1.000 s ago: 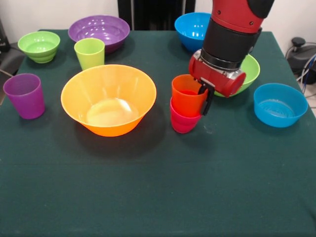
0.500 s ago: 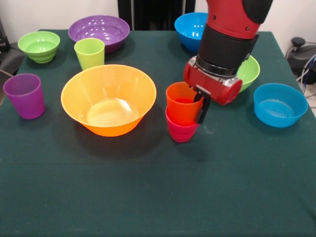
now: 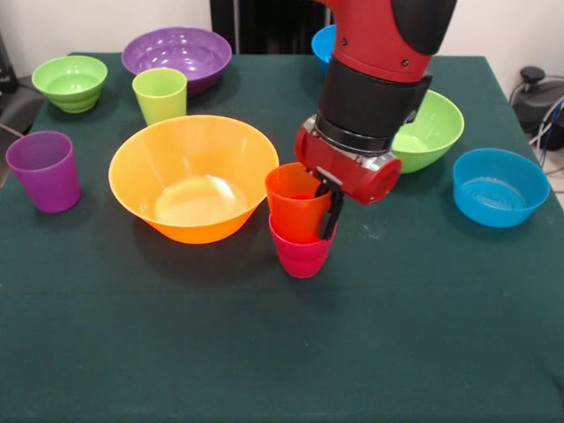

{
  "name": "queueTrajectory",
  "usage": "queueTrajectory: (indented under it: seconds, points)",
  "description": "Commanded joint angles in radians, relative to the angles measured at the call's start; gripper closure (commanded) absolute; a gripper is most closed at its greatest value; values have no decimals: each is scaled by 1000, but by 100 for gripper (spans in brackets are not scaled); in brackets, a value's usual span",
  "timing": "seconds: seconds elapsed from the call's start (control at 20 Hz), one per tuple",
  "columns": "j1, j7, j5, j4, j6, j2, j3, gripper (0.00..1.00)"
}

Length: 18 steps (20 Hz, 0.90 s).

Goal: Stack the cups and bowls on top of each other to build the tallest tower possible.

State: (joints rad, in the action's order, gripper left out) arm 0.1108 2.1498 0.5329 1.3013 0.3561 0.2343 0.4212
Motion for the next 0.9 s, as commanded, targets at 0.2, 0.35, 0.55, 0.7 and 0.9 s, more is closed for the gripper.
queueTrajectory:
  seconds: [0.2, 0.35, 0.55, 0.7, 0.9]
  points:
    - [-25, 9, -97, -44, -51, -35, -138, 100]
    - [-26, 17, -105, -43, -53, -33, -142, 100]
    - [-30, 17, -113, -43, -51, -26, -145, 100]
    - [-28, 21, -115, -38, -52, -22, -143, 100]
    - [-27, 25, -114, -38, -65, -27, -149, 100]
